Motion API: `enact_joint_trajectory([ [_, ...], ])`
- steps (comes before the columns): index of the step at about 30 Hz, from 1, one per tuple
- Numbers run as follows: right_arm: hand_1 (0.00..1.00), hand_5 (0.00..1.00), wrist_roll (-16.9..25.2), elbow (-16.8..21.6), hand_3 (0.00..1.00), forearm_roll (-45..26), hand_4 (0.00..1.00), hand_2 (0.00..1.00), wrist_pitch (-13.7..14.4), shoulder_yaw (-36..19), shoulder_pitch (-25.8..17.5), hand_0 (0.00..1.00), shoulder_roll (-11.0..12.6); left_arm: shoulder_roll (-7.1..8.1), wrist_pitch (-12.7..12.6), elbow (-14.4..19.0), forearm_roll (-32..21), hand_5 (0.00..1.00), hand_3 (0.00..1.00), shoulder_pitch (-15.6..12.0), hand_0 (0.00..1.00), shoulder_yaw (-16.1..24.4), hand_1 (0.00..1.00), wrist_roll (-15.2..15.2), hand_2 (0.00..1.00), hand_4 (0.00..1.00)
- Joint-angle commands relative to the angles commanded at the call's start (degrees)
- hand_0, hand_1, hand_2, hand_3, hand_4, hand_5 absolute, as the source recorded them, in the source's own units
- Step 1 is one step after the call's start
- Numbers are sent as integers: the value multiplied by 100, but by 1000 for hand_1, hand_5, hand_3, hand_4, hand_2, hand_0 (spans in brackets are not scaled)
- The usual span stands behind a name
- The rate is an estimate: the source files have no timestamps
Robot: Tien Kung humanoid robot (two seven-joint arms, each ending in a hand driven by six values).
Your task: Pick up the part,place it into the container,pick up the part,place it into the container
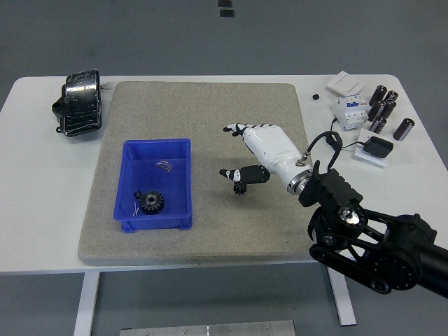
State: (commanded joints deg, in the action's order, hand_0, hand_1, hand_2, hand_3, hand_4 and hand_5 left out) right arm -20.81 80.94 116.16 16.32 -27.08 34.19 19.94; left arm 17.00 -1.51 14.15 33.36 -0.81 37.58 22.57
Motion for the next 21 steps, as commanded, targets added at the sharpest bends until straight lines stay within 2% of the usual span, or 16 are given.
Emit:
enact_joint_trajectory([
  [8,455,379,-5,-220,757,26,821,708,-125,427,52,347,45,-8,1,3,13,256,634,3,692,2,682,6,671,737],
  [19,455,384,136,-802,755,-124,827,700,-93,872,291,345,-220,-1,12,1,96,256,634,9,692,39,682,19,671,737],
  [20,446,387,151,-858,726,-131,818,640,-81,898,304,333,-247,0,12,1,97,255,628,9,692,40,682,19,671,736],
  [21,446,387,166,-928,726,-143,818,640,-72,930,319,333,-274,0,13,1,96,255,628,10,692,38,682,18,671,736],
])
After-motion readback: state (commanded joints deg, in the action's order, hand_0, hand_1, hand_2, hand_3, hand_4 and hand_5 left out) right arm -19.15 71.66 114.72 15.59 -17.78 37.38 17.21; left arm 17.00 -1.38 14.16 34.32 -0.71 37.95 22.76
